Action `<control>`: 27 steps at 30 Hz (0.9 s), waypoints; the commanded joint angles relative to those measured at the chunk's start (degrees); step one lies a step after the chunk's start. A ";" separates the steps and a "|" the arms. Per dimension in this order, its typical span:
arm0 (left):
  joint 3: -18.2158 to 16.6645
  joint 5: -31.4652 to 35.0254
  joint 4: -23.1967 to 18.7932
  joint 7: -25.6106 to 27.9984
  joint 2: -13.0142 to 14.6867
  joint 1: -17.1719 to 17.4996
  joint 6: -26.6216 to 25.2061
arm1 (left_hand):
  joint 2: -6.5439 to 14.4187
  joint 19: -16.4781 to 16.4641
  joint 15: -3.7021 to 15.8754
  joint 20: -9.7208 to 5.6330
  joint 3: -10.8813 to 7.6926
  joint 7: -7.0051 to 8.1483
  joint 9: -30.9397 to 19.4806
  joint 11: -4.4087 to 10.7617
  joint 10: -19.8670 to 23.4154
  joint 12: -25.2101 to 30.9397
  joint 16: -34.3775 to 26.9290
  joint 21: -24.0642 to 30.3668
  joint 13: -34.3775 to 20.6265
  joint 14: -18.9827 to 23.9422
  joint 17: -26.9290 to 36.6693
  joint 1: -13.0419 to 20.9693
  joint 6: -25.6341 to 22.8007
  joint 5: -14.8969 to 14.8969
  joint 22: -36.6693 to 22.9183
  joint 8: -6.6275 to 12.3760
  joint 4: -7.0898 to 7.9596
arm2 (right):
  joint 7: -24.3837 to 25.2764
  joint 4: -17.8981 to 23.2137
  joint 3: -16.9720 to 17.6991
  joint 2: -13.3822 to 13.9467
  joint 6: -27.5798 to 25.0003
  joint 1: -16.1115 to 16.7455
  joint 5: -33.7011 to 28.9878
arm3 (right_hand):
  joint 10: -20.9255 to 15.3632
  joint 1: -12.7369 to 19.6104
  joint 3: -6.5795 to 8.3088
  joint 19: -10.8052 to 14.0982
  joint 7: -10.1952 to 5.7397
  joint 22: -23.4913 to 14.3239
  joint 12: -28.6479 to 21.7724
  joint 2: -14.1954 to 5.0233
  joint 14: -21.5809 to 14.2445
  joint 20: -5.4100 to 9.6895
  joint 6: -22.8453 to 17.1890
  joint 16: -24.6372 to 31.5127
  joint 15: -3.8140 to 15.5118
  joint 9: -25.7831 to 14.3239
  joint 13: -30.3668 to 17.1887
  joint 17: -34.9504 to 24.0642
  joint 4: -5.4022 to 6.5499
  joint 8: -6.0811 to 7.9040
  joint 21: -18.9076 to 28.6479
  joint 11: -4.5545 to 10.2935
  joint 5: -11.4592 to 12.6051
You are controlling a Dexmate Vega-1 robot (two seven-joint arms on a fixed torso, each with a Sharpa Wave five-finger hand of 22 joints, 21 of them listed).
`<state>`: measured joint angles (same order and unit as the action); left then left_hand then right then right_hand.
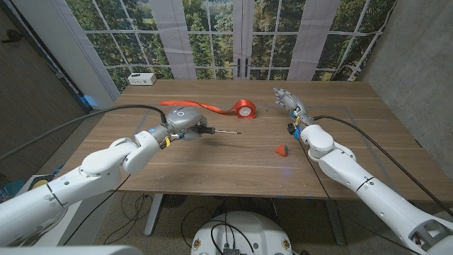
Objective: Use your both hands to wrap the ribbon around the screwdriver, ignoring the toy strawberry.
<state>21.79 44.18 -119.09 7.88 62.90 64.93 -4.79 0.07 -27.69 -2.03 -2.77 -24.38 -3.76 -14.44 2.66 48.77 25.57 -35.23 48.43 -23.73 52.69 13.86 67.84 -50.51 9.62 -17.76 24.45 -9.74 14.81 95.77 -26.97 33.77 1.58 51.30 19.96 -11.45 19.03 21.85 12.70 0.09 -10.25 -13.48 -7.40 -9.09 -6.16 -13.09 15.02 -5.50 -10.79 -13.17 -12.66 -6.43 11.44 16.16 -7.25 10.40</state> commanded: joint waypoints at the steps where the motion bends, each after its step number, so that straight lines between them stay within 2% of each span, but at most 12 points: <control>1: -1.42 -2.94 -0.92 -1.15 0.47 0.40 -1.50 | 8.92 -0.02 15.55 -0.62 0.39 2.84 -0.79 1.31 1.68 0.30 -0.44 0.83 -0.44 9.13 10.76 9.57 -3.47 0.34 -0.19 2.05 0.11 | -0.94 3.72 -3.09 3.28 -8.91 -4.14 -6.38 | -0.13 0.95 0.09 0.26 -0.55 -0.13 0.26 0.24 -0.33 0.39 0.01 -0.13 0.48 -0.11 -0.29 0.02 -0.70 -0.12 -0.16 0.51 0.41; 9: -1.29 -2.96 -1.03 -0.81 0.43 0.42 -2.14 | 8.82 0.16 15.55 -0.62 0.65 2.86 -0.79 1.26 1.74 0.30 -0.67 1.50 -0.94 8.98 11.45 9.87 -3.44 0.31 -0.32 2.05 0.12 | -3.48 4.18 -5.27 4.18 -12.08 -7.26 -9.34 | 0.01 1.48 0.19 0.19 -0.66 -0.14 0.36 0.39 -0.20 0.42 0.08 -0.30 0.58 -0.13 -0.29 0.11 -1.17 -0.13 -0.34 0.81 0.46; 15: -1.88 -3.53 -1.67 -1.37 0.62 0.90 -3.76 | 8.80 0.34 15.55 -0.70 0.87 2.83 -0.77 1.23 2.05 0.40 -0.86 2.11 -1.40 8.88 12.06 10.11 -3.52 0.28 -0.42 2.07 0.18 | -5.69 5.01 -7.75 4.96 -15.52 -10.39 -12.94 | 0.09 1.78 0.26 0.16 -0.66 -0.14 0.41 0.38 -0.14 0.51 0.13 -0.39 0.64 -0.14 -0.30 0.14 -1.39 -0.15 -0.46 1.02 0.49; 16: -1.85 -3.20 -1.73 -1.04 0.53 1.04 -4.14 | 8.79 0.34 15.55 -0.74 0.90 2.82 -0.79 1.20 2.02 0.39 -0.88 2.19 -1.45 8.87 12.13 10.13 -3.50 0.28 -0.43 2.07 0.18 | -5.49 5.74 -8.36 5.05 -17.38 -10.89 -14.14 | 0.05 1.81 0.26 0.15 -0.67 -0.14 0.40 0.38 -0.12 0.51 0.12 -0.40 0.67 -0.14 -0.30 0.15 -1.41 -0.15 -0.48 0.98 0.49; 27: -2.93 -4.56 -2.02 0.15 0.56 2.40 -5.79 | 8.77 0.68 15.52 -0.70 1.21 2.85 -0.85 1.20 2.14 0.40 -1.08 3.09 -2.16 8.68 13.00 10.43 -3.64 0.27 -0.54 2.17 0.27 | -10.13 5.84 -12.45 5.30 -21.12 -15.43 -19.47 | 0.18 2.21 0.33 -0.04 -0.71 -0.15 0.49 0.33 -0.07 0.39 0.18 -0.49 0.92 -0.16 -0.32 0.18 -1.66 -0.16 -0.74 1.04 0.53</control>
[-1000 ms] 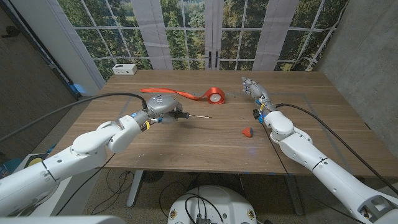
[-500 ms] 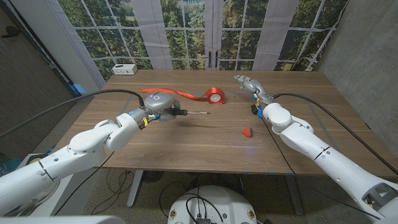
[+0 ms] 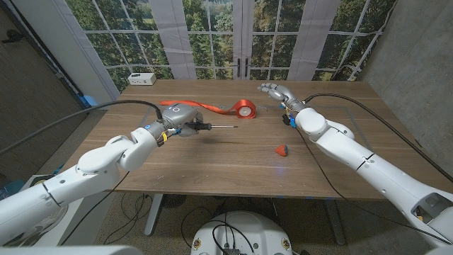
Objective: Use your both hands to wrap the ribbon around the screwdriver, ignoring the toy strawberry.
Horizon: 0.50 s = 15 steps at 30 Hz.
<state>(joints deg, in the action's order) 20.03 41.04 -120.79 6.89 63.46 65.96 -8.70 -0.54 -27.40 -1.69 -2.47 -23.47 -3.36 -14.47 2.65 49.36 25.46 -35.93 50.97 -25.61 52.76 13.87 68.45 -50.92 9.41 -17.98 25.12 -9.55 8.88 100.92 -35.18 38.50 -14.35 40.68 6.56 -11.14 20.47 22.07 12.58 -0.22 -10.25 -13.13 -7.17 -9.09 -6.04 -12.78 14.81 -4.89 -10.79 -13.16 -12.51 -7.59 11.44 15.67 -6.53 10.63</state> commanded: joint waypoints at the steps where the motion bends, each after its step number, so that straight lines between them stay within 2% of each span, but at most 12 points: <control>1: -1.36 -1.66 -0.33 1.35 0.00 1.57 -2.04 | 9.39 0.45 15.19 -1.02 0.32 2.49 -0.81 1.15 1.53 0.50 -0.39 0.60 -0.33 8.60 13.05 9.84 -3.24 0.48 -0.32 1.49 0.09 | -5.11 0.36 -4.49 0.52 -4.91 -5.31 -6.07 | -0.14 0.81 0.11 0.03 -0.40 -0.15 0.14 0.10 -0.02 0.26 -0.13 -0.30 0.37 -0.16 -0.33 0.03 -0.51 -0.16 -0.29 0.40 0.30; 15: -2.48 -2.77 -1.62 2.27 1.06 3.58 -3.48 | 9.39 0.92 15.17 -0.95 0.72 2.39 -0.94 1.04 1.56 0.41 -0.53 1.98 -1.40 8.32 14.21 10.18 -3.18 0.49 -0.39 1.55 0.23 | -10.10 0.97 -10.09 -0.28 -11.04 -10.58 -14.38 | 1.09 1.53 0.15 -0.09 -0.35 -0.14 0.66 0.39 0.67 0.09 0.94 -0.75 0.84 -0.19 -0.35 0.14 -1.02 -0.49 -0.66 0.91 0.33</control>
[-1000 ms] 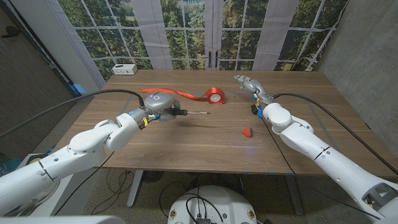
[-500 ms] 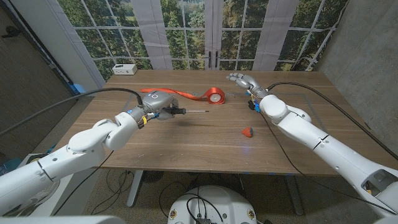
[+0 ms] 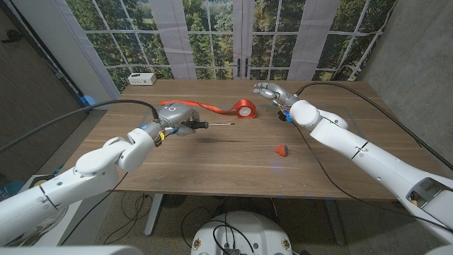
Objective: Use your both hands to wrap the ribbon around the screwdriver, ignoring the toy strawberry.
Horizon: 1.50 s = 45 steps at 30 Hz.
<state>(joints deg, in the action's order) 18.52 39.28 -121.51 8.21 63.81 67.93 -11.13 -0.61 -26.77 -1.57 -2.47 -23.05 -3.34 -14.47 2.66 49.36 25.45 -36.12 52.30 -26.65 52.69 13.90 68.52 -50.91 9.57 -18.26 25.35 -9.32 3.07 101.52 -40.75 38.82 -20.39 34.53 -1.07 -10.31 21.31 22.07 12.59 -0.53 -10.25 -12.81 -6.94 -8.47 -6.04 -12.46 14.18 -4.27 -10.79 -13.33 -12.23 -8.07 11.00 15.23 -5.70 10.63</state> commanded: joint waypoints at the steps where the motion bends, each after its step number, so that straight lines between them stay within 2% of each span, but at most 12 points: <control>1: -0.97 -0.93 -1.07 0.76 0.87 1.67 -1.21 | 9.46 0.35 15.04 -0.97 0.32 2.42 -0.94 1.09 1.53 0.39 -0.34 0.75 -0.44 8.37 14.27 10.13 -3.18 0.33 -0.11 1.31 0.02 | -4.59 0.25 -5.06 -0.61 -5.20 -4.86 -7.62 | 0.44 0.82 0.17 -0.13 -0.09 -0.14 0.42 0.19 0.25 0.14 0.74 -0.23 0.38 -0.20 -0.18 -0.12 -0.63 -0.07 -0.27 0.28 0.34; 8: -1.22 -1.13 -1.36 1.29 1.22 2.30 -1.24 | 9.46 0.55 15.04 -1.05 0.48 2.32 -1.01 1.06 1.63 0.36 -0.38 1.37 -0.91 8.32 14.75 10.25 -3.17 0.32 -0.09 1.36 0.07 | -6.83 0.35 -7.21 -1.10 -7.94 -6.70 -11.24 | 0.98 1.58 0.39 -0.23 -0.25 -0.13 0.62 0.21 0.70 0.23 1.29 -0.52 0.89 -0.21 -0.18 -0.03 -1.00 -0.16 -0.51 0.57 0.42; 14: -1.42 -1.34 -1.62 1.49 1.42 2.75 -1.30 | 9.48 0.84 15.02 -1.06 0.60 2.28 -1.06 1.00 1.70 0.32 -0.39 1.86 -1.31 8.26 15.16 10.35 -3.13 0.31 -0.06 1.37 0.11 | -10.08 0.95 -10.61 -1.43 -12.16 -9.39 -16.45 | 1.40 2.30 0.66 -0.19 -0.39 -0.12 0.79 0.16 0.77 0.22 1.86 -0.63 1.01 -0.22 -0.14 0.05 -1.31 -0.26 -0.63 0.79 0.48; 17: -1.58 -1.67 -1.64 1.69 1.47 2.99 -1.14 | 9.49 1.00 15.01 -1.05 0.65 2.20 -1.04 1.09 1.77 0.32 -0.39 2.09 -1.51 8.24 15.35 10.39 -3.16 0.31 -0.03 1.36 0.14 | -10.97 0.42 -11.11 -1.92 -12.34 -9.90 -17.17 | 1.61 2.86 0.84 -0.18 -0.45 -0.10 0.86 0.19 0.83 0.22 2.16 -0.72 1.27 -0.22 -0.11 0.12 -1.53 -0.26 -0.75 1.30 0.50; 22: -1.68 -1.66 -1.84 1.77 1.66 3.42 -1.28 | 9.52 1.23 15.01 -1.06 0.75 2.19 -1.08 1.00 1.72 0.22 -0.43 2.56 -1.89 8.29 15.72 10.44 -3.14 0.29 0.03 1.38 0.19 | -14.52 0.01 -13.82 -2.67 -14.82 -12.34 -20.40 | 1.75 3.22 0.93 -0.17 -0.57 -0.10 0.90 0.24 0.84 0.25 2.54 -0.77 1.38 -0.23 -0.09 0.16 -1.62 -0.33 -0.83 1.34 0.49; 34: -2.61 -2.38 -2.23 2.25 2.19 5.00 -1.70 | 9.52 1.63 14.98 -1.11 0.94 2.16 -0.97 0.79 1.75 0.03 -0.42 3.63 -2.69 8.34 16.49 10.54 -3.21 0.27 0.23 1.34 0.26 | -23.49 -3.62 -19.70 -5.57 -17.29 -18.22 -25.71 | 1.58 3.94 1.09 0.25 -0.62 -0.09 0.80 0.26 0.32 0.52 2.89 -0.65 1.69 -0.24 -0.05 0.21 -1.66 -0.26 -0.88 1.55 0.47; 45: -2.87 -2.61 -2.16 2.63 2.39 5.51 -1.50 | 9.49 2.07 14.97 -1.12 1.07 2.13 -1.07 1.05 1.99 -0.11 -0.31 4.57 -3.39 8.31 17.12 10.63 -3.11 0.30 0.48 1.34 0.28 | -27.58 -6.21 -22.34 -7.53 -17.84 -20.51 -28.34 | 1.48 4.36 1.08 1.00 -0.60 -0.09 0.74 0.32 -0.34 0.62 3.49 -0.45 1.84 -0.25 -0.02 0.22 -1.56 -0.32 -0.78 1.72 0.40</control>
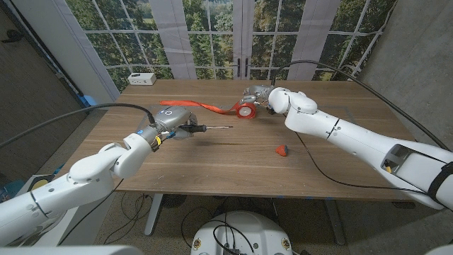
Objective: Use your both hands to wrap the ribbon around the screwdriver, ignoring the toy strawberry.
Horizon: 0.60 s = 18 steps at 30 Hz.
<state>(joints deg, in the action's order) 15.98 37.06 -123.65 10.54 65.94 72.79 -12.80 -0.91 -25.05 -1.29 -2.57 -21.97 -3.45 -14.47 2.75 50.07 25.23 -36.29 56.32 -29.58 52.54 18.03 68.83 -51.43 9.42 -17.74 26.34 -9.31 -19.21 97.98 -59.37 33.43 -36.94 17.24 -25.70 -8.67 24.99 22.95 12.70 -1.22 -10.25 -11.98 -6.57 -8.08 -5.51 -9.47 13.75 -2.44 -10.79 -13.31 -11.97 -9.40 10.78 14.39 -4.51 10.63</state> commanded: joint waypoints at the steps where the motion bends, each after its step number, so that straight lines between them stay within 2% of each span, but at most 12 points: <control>1: -0.27 -0.36 0.05 0.31 0.28 0.60 0.27 | 9.80 0.39 14.70 -1.02 -0.01 2.25 -1.08 0.83 1.21 0.06 -0.13 0.64 -0.52 8.46 13.05 10.33 -2.63 0.45 -0.01 0.38 0.28 | -6.00 -2.89 -4.40 -2.35 -1.65 -3.71 -4.45 | -0.18 0.70 0.21 0.92 0.11 -0.09 -0.11 -0.05 -0.71 0.09 0.56 -0.03 0.05 -0.25 -0.04 -0.03 -0.22 -0.11 0.06 0.54 0.39; 12: -0.41 -0.87 0.32 0.80 0.15 0.99 0.68 | 9.74 0.69 14.68 -1.06 0.10 2.29 -0.99 0.82 1.37 -0.19 0.02 1.70 -1.25 8.52 13.68 10.40 -2.72 0.50 0.36 0.35 0.29 | -8.27 -7.02 -7.74 -5.66 -2.16 -6.31 -8.86 | -0.19 1.45 0.39 1.56 0.13 -0.08 -0.12 -0.22 -0.98 0.24 1.08 0.00 0.65 -0.26 0.00 0.00 -0.24 -0.08 0.08 1.14 0.35; 15: -0.42 -1.18 0.42 0.62 0.28 0.98 1.01 | 9.70 0.75 14.69 -1.11 0.13 2.25 -1.03 0.90 1.39 -0.28 0.07 2.03 -1.48 8.55 13.87 10.42 -2.65 0.51 0.49 0.34 0.28 | -7.88 -8.81 -7.27 -6.51 -0.68 -6.47 -8.24 | -0.28 2.02 0.64 2.05 0.16 -0.07 -0.15 -0.47 -1.20 0.40 1.12 0.04 1.14 -0.27 0.02 0.03 -0.33 0.02 0.16 1.49 0.38; 18: -0.57 -1.38 0.47 0.67 0.32 1.01 1.13 | 9.69 0.86 14.69 -1.11 0.15 2.18 -1.05 0.91 1.49 -0.30 0.11 2.22 -1.62 8.56 13.99 10.43 -2.64 0.52 0.58 0.34 0.28 | -8.75 -10.72 -9.42 -7.75 -0.69 -7.96 -10.74 | -0.24 2.88 0.97 2.39 0.25 -0.06 -0.12 -0.65 -1.57 0.53 1.60 0.11 1.53 -0.27 0.04 0.09 -0.54 -0.03 0.15 1.66 0.41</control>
<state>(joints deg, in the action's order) 15.68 36.24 -123.49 11.05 66.07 73.45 -12.22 -1.06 -24.42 -1.29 -2.57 -21.58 -3.43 -14.47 2.75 50.07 25.07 -36.31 58.08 -30.88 52.54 21.42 68.97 -51.44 9.59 -17.05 26.34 -9.38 -25.39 92.44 -65.28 29.15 -38.16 12.32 -31.55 -8.79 26.73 23.29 14.36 -1.03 -10.12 -11.98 -7.11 -9.33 -5.11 -8.26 13.75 -1.64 -10.79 -13.32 -11.92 -9.73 10.78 14.40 -3.15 10.63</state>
